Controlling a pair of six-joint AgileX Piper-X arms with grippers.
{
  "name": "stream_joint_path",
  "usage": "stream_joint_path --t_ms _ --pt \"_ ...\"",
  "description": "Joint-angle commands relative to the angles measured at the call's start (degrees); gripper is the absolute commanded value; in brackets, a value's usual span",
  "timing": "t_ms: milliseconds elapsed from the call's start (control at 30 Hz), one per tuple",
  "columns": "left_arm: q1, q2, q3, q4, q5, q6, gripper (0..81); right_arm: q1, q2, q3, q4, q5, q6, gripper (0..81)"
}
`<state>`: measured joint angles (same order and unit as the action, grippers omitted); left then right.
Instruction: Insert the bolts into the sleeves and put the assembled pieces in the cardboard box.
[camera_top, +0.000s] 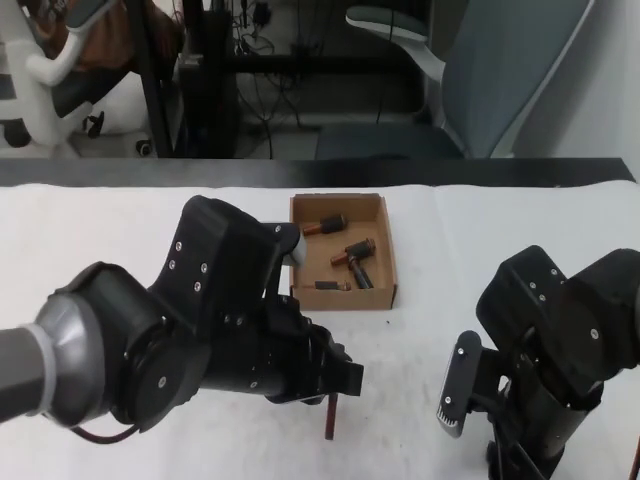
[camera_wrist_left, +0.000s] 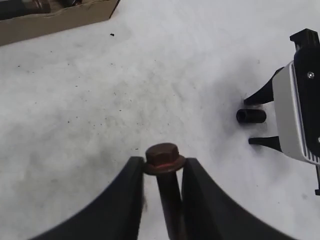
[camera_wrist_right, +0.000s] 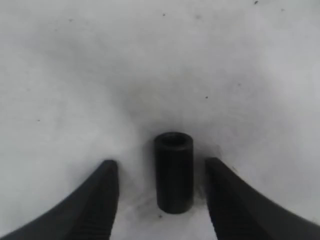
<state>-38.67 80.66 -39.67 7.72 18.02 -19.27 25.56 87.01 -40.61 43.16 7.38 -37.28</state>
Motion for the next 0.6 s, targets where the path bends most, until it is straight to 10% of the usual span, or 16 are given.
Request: stream_joint_path --t_ms 0,100,233,567 --pt "0.2 -0.9 -0.1 -0.6 0.3 0.2 1.7 0.1 0.6 -0.1 0.1 1.2 0.0 38.8" --pt "0.2 -0.9 -0.1 -0.6 0.3 0.9 1.7 0.1 0.6 -0.1 0.1 4.6 1.0 0.6" --pt "0.2 -1.0 -0.1 -0.9 0.0 3.4 1.7 0.1 0.2 -0.1 -1.2 3.9 4.5 0.6" --pt "0.3 -12.0 10.6 -30.7 -2.5 5.1 1.7 0.9 -12.1 5.5 -23.1 -29.6 20.0 0.6"
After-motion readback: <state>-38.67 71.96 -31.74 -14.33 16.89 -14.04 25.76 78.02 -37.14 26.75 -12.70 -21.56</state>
